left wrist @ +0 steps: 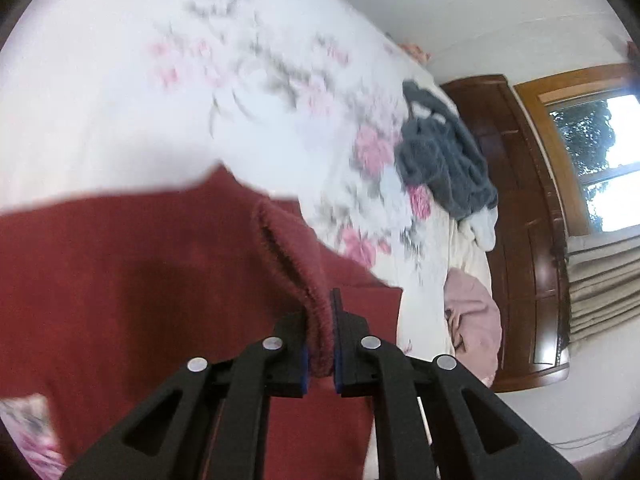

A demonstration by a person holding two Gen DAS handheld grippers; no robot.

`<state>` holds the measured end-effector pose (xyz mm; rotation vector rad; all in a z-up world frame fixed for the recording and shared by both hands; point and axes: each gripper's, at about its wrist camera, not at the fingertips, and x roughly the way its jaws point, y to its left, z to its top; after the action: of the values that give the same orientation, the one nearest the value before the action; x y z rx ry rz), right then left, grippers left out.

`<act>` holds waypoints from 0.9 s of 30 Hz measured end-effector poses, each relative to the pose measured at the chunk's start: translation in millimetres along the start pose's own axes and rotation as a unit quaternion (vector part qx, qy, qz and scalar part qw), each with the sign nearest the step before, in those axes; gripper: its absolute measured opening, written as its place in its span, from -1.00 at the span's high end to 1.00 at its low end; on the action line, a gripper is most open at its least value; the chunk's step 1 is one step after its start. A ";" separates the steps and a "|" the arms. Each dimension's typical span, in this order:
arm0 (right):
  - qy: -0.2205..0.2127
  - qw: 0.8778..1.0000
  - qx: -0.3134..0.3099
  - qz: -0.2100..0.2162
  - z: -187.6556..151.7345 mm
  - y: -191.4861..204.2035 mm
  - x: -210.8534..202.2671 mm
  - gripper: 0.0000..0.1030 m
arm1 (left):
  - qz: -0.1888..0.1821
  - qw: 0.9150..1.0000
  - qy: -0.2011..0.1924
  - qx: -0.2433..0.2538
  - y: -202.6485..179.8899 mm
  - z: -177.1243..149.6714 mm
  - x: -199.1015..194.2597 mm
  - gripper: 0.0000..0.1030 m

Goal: Fold small clothes
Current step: 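Grasp the other sleeve cuff with the left tool, then lay the held sleeve across the sweater body with the left tool, release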

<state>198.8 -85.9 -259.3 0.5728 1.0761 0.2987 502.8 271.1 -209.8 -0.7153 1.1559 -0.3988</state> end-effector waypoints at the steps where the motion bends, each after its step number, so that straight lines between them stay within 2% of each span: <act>1: 0.001 1.000 -0.001 0.001 -0.7 2.1 0.8 -0.27 | 0.003 1.000 -0.006 0.003 3.3 2.6 -9.4 0.85; 4: 0.007 1.000 -0.003 0.005 -2.1 5.6 4.6 -0.27 | 0.017 1.000 -0.023 -0.003 27.9 17.5 -33.0 0.85; 7: 0.012 1.000 0.000 0.007 -5.9 6.2 6.3 -0.27 | 0.026 0.999 -0.023 -0.019 61.1 17.1 -44.3 0.85; 14: 0.019 1.000 0.006 0.002 -7.2 4.8 10.5 -0.27 | 0.061 0.997 0.000 -0.057 139.6 -10.2 -17.0 0.85; 17: 0.019 1.000 0.004 -0.001 -7.3 6.8 10.9 -0.27 | 0.098 0.992 0.023 -0.070 165.7 -22.3 3.7 0.83; 18: 0.020 1.000 0.003 -0.002 -6.7 7.2 11.1 -0.27 | 0.132 0.988 0.031 -0.069 172.8 -27.4 9.5 0.71; 20: 0.019 1.000 0.003 -0.001 -5.9 7.9 10.0 -0.27 | 0.183 0.981 0.009 -0.062 171.3 -32.0 2.0 0.68; 21: 0.018 1.000 0.003 0.000 -6.2 8.6 9.6 -0.27 | 0.193 0.980 -0.013 -0.056 165.8 -34.4 -6.6 0.62; 22: 0.017 1.000 0.004 0.001 -7.4 10.5 10.0 -0.27 | 0.186 0.980 -0.057 -0.049 154.8 -38.9 -23.3 0.35; 23: 0.017 1.000 0.004 0.002 -7.7 11.3 10.6 -0.27 | 0.164 0.983 -0.072 -0.049 148.4 -41.2 -30.1 0.23; 24: 0.018 1.000 0.005 0.007 -8.2 12.9 12.4 -0.27 | 0.133 0.987 -0.078 -0.051 141.1 -43.6 -33.1 0.20; 26: 0.021 1.000 0.003 0.013 -9.2 16.9 15.5 -0.27 | 0.078 0.995 -0.055 -0.043 126.6 -44.5 -21.2 0.20; 27: 0.023 1.000 0.001 0.016 -9.6 20.6 17.3 -0.27 | 0.069 0.996 -0.041 -0.036 120.9 -42.6 -9.7 0.20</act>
<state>198.9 -57.7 -263.7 0.5867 1.1120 0.3398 451.2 350.8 -296.4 -0.7040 1.1396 -0.2101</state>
